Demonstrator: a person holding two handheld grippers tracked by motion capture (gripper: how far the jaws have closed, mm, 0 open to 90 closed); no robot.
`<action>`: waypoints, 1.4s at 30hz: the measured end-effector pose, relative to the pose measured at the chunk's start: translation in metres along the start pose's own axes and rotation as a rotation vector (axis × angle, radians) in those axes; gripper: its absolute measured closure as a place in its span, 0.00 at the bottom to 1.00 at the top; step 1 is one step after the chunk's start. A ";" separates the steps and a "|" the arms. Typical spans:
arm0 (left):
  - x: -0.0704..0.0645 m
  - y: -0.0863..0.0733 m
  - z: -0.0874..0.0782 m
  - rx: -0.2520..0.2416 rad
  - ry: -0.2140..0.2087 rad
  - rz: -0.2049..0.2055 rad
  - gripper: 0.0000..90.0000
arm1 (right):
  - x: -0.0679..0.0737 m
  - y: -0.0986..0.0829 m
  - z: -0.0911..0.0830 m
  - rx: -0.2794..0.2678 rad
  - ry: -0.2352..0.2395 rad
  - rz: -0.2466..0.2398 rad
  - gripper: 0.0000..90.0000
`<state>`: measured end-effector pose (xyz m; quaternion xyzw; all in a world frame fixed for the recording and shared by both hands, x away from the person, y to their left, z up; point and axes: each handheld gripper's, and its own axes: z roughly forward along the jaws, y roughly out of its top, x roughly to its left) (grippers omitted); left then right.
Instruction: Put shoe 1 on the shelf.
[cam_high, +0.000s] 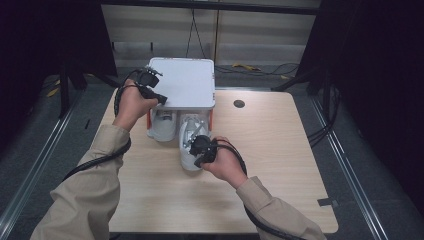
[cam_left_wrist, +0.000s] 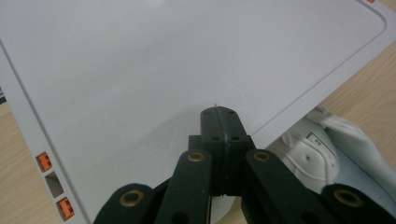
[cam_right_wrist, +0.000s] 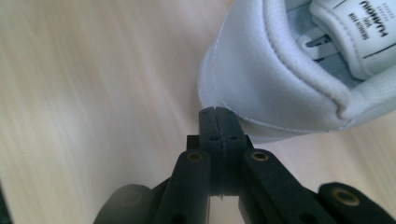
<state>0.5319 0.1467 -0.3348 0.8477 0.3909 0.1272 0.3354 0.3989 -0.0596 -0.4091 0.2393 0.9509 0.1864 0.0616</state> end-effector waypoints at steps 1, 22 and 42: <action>0.000 0.000 0.000 -0.001 -0.001 0.001 1.00 | -0.002 0.002 0.000 0.003 -0.015 0.001 1.00; 0.001 -0.001 0.001 -0.010 -0.011 -0.001 1.00 | -0.038 0.033 0.018 -0.026 -0.081 0.047 1.00; 0.004 -0.002 0.001 -0.023 -0.029 -0.020 1.00 | -0.049 0.049 0.029 -0.047 -0.133 0.032 1.00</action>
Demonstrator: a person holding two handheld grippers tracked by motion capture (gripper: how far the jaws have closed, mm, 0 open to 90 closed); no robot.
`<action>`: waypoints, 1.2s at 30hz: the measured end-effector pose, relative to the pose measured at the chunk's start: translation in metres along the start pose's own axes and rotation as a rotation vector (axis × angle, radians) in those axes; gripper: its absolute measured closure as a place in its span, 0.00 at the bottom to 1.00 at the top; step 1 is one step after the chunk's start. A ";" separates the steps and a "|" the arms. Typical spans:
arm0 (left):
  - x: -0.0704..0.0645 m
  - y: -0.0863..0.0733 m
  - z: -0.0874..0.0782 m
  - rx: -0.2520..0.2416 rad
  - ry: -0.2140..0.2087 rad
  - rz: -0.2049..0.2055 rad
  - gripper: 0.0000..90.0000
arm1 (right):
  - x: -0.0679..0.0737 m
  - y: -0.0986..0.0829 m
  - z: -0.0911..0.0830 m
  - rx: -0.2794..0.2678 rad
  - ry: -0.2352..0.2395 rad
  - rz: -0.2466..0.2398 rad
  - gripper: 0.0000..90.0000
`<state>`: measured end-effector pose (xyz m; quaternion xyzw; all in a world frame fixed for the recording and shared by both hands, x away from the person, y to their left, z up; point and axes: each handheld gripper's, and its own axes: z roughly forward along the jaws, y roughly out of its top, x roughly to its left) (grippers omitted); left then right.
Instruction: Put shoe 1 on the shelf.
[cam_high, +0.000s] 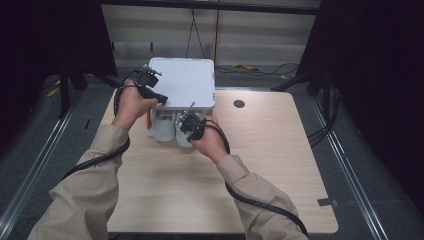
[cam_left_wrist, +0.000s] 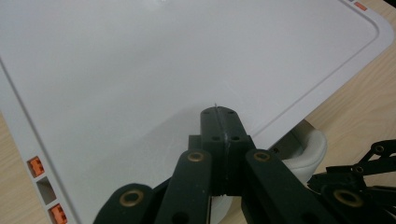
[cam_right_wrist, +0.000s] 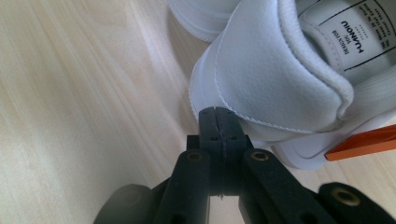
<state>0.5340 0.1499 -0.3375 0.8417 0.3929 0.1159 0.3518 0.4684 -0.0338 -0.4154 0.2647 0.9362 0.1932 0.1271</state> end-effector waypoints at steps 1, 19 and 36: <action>0.001 0.000 0.000 -0.001 -0.001 0.003 1.00 | 0.000 0.001 0.000 0.003 0.002 -0.003 1.00; -0.001 0.002 0.000 0.011 0.009 0.006 1.00 | -0.002 0.004 0.009 -0.051 -0.056 0.009 1.00; -0.001 0.001 0.000 0.004 0.013 0.011 1.00 | -0.006 0.006 0.012 -0.048 -0.052 0.022 1.00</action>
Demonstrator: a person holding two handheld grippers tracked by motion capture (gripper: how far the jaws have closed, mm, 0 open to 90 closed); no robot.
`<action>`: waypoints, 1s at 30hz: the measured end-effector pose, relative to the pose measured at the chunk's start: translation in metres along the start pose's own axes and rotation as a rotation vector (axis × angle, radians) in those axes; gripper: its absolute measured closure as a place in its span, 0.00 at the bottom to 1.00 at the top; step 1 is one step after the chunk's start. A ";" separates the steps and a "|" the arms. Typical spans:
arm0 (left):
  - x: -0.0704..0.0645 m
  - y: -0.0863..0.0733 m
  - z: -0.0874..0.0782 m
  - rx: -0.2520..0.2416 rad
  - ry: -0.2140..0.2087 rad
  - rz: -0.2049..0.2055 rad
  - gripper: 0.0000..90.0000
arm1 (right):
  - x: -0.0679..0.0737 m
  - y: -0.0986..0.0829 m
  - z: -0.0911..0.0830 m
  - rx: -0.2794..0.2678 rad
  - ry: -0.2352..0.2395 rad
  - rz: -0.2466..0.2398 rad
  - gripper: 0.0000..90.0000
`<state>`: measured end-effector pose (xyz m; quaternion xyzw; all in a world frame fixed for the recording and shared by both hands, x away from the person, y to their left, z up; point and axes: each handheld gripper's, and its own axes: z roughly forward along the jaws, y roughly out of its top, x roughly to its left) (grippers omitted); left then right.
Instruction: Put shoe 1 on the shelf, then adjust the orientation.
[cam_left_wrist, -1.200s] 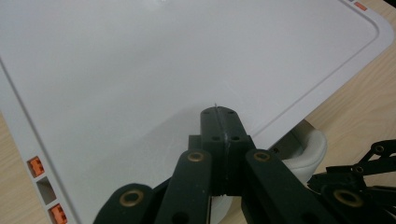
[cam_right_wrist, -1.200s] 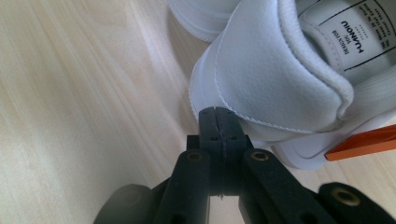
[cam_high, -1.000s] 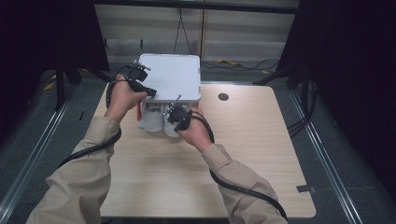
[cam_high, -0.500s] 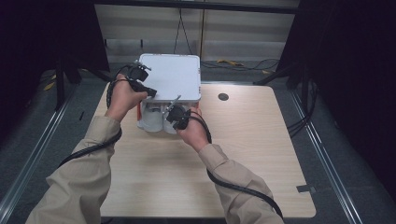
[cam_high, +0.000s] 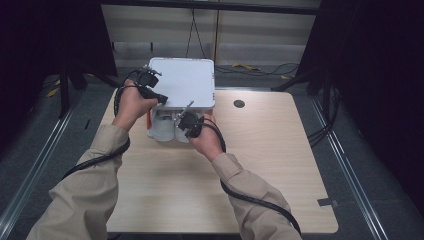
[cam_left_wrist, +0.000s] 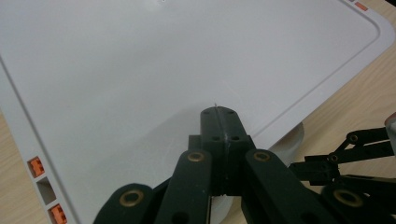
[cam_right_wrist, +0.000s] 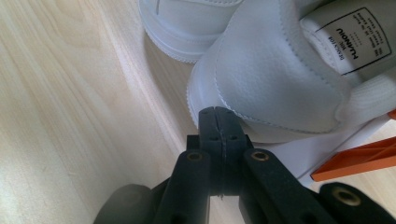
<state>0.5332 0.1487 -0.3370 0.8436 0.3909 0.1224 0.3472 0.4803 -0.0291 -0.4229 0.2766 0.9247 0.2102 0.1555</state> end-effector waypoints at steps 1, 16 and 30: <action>0.000 0.000 0.000 0.001 0.000 0.001 1.00 | 0.000 0.000 0.000 -0.001 0.000 -0.002 1.00; 0.000 0.001 -0.001 -0.015 0.047 -0.006 0.88 | 0.001 -0.019 -0.016 0.001 0.099 0.042 0.67; -0.002 -0.007 -0.027 0.031 0.055 -0.092 0.42 | -0.005 -0.062 -0.053 0.016 0.157 0.140 0.40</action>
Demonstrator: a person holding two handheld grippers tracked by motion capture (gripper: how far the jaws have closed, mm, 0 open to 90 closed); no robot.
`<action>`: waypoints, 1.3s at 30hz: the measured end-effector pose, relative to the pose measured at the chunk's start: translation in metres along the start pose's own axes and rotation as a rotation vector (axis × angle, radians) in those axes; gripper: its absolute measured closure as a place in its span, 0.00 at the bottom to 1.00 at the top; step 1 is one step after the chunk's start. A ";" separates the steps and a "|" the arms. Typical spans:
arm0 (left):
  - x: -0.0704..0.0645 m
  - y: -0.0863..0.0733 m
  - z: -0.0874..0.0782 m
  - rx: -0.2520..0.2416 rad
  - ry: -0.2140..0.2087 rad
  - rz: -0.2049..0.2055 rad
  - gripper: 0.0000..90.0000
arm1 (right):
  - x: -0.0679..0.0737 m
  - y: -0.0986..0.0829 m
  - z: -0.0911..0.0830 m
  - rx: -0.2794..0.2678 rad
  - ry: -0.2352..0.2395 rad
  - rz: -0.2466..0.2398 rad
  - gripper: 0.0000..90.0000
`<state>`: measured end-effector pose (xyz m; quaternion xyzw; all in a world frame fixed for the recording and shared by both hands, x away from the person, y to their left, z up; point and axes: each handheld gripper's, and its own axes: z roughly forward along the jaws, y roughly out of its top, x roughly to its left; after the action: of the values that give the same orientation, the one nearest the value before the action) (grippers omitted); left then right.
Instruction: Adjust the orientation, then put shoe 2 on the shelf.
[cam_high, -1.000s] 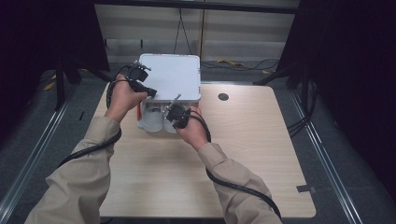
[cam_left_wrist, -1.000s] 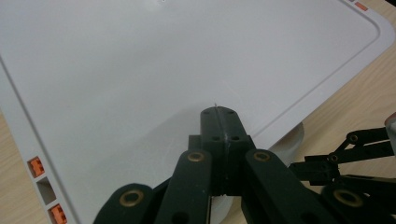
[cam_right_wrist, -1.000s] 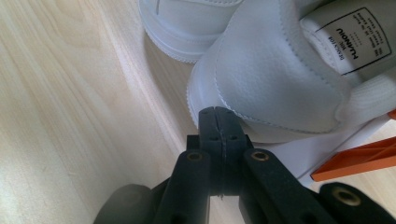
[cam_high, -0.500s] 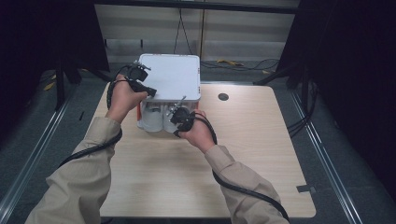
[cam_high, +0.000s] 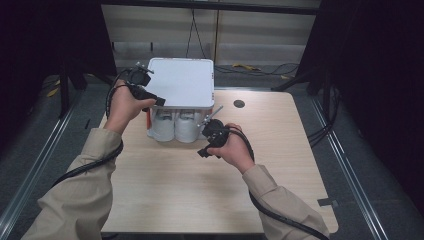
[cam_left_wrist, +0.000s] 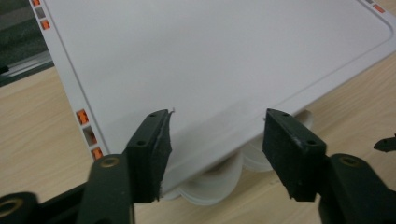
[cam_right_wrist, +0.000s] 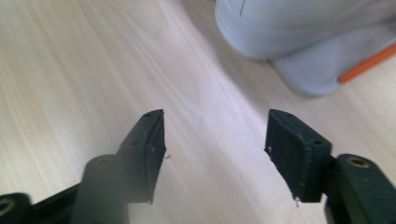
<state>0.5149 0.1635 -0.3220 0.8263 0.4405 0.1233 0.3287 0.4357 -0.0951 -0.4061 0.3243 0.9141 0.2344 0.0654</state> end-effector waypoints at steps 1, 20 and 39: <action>-0.001 -0.001 -0.001 -0.002 -0.006 0.006 0.40 | -0.001 -0.004 -0.002 0.002 -0.001 0.013 0.38; -0.018 -0.056 -0.008 0.076 -0.080 0.034 0.30 | -0.010 -0.042 -0.025 0.001 0.001 0.093 0.28; -0.017 -0.096 -0.001 0.099 -0.107 0.027 0.26 | -0.012 -0.074 -0.042 -0.019 -0.008 0.087 0.20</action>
<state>0.4420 0.1882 -0.3825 0.8528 0.4167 0.0614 0.3088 0.3916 -0.1691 -0.4046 0.3641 0.8967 0.2442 0.0616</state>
